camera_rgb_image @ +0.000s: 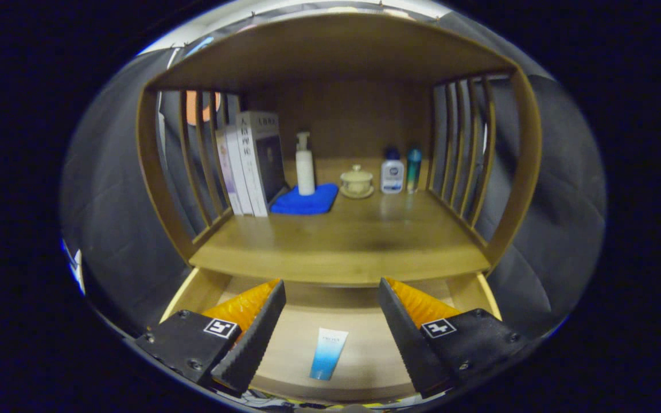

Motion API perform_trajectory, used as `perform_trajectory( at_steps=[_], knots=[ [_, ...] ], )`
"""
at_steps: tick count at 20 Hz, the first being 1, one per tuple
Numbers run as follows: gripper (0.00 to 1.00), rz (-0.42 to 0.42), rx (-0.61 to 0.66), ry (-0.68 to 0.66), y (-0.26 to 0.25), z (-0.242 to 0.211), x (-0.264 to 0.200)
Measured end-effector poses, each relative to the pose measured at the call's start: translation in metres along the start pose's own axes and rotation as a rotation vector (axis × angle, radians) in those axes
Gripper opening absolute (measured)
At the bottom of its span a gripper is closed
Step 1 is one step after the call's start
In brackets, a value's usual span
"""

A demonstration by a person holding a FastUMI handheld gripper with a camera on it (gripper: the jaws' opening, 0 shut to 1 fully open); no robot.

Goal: Pull open the drawer, take out the items inside it, and place them on the countertop above the cabinet.

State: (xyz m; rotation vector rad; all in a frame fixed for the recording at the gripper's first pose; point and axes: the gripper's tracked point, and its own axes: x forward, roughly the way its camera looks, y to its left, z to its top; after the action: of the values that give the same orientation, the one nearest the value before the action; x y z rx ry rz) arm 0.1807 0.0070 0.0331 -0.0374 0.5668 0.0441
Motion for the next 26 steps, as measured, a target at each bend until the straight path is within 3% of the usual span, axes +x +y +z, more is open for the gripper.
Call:
perform_trajectory(
  at_steps=[6,11,18,23,25,26],
  knots=[
    [1.0,0.017,-0.035,0.282,0.008,-0.057,0.041],
    [0.99,0.033,0.048,0.495,0.015,-0.105,0.056],
    [0.98,-0.034,0.018,0.677,0.007,-0.15,0.048],
    [0.95,-0.075,0.014,0.739,0.006,-0.175,0.049],
    [0.83,-0.083,0.025,0.747,0.006,-0.178,0.052],
    [0.72,-0.095,0.026,0.753,0.004,-0.179,0.051]
  ],
)
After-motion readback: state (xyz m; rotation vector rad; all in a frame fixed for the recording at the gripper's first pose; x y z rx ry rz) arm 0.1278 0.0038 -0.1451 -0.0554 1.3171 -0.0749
